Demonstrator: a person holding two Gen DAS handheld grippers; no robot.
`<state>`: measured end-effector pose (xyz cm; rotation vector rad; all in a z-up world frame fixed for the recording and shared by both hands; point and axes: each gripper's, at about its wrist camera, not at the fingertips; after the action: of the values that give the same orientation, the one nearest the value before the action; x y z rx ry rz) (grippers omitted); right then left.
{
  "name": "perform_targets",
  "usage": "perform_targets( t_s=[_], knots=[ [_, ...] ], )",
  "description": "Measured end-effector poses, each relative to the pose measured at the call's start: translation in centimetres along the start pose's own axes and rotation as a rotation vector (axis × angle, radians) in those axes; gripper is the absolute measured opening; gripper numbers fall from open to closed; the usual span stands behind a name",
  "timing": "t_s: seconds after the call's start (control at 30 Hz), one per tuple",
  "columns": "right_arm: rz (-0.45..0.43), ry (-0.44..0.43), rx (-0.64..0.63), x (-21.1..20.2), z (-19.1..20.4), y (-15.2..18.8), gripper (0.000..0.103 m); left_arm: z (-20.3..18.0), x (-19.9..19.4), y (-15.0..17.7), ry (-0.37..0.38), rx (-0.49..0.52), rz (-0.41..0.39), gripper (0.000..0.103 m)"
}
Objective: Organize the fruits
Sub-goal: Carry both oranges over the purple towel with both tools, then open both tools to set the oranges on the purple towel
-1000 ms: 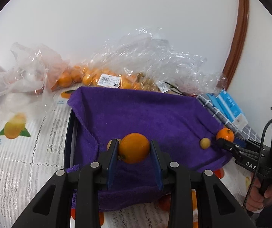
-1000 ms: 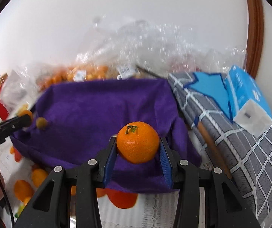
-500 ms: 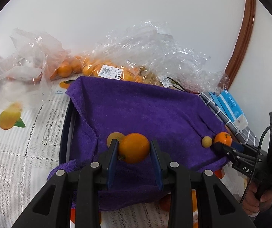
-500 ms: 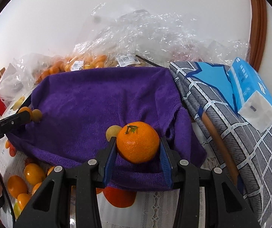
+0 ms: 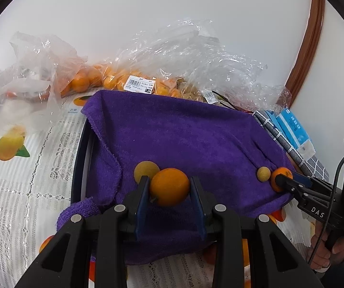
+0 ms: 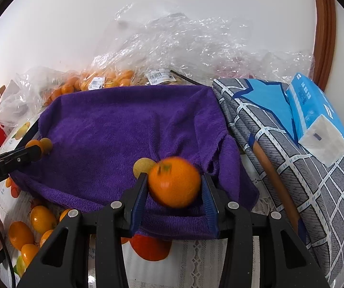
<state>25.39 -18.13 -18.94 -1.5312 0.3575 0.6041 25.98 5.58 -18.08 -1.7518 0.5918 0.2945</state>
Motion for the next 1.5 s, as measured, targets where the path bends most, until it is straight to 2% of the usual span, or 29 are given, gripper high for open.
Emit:
perform_targets(
  t_s=[0.2,0.27,0.33,0.53,0.67,0.77,0.87,1.0,1.1,1.2,1.33,1.5],
  knots=[
    [-0.005,0.004,0.004,-0.3,-0.2,0.0,0.046,0.0,0.1,0.1,0.003,0.001,0.002,0.032],
    [-0.015,0.008,0.002,-0.6,-0.1,0.0,0.055,0.1,0.0,0.1,0.013,-0.005,0.0,0.032],
    [-0.036,0.015,-0.003,-1.1,0.0,0.0,0.058,0.1,-0.2,0.1,0.015,-0.007,-0.005,0.035],
    [-0.1,-0.014,0.025,-3.1,0.7,-0.1,0.06,0.0,-0.7,0.0,0.017,-0.008,-0.028,0.039],
    [-0.101,-0.041,0.054,-4.0,1.1,0.1,0.06,-0.6,-1.2,-0.1,0.03,0.012,-0.042,0.04],
    [-0.102,0.004,0.038,-4.9,2.1,0.8,0.06,-1.0,-1.7,-0.1,0.033,0.029,-0.06,0.04],
    [-0.085,0.007,0.046,-5.9,3.2,1.6,0.06,-1.2,-2.1,-0.2,0.026,0.041,-0.072,0.04],
    [-0.015,-0.079,0.085,-6.9,5.0,2.7,0.06,-1.2,-3.2,-0.3,0.026,0.052,-0.076,0.04],
    [0.011,-0.102,0.077,-7.6,6.7,3.3,0.06,-0.9,-4.6,0.0,0.03,0.034,-0.075,0.04],
    [0.024,-0.108,0.061,-8.0,8.0,3.8,0.06,-0.3,-6.6,1.1,0.042,0.012,-0.071,0.04],
    [0.054,-0.117,0.073,-7.3,8.6,4.3,0.06,1.1,-9.0,2.6,0.015,-0.008,-0.07,0.04],
    [0.074,-0.109,0.085,-6.1,8.9,4.4,0.056,2.6,-9.8,3.6,0.029,-0.072,-0.049,0.04]
  ],
)
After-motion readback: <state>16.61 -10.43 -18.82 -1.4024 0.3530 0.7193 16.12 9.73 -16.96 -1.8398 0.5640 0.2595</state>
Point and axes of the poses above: each gripper's, at about its wrist camera, not at the fingertips, and x roughly the way its jaws point, z to its left, y to its underside, and after that the axes turned 11 degrees about -z, right-handed
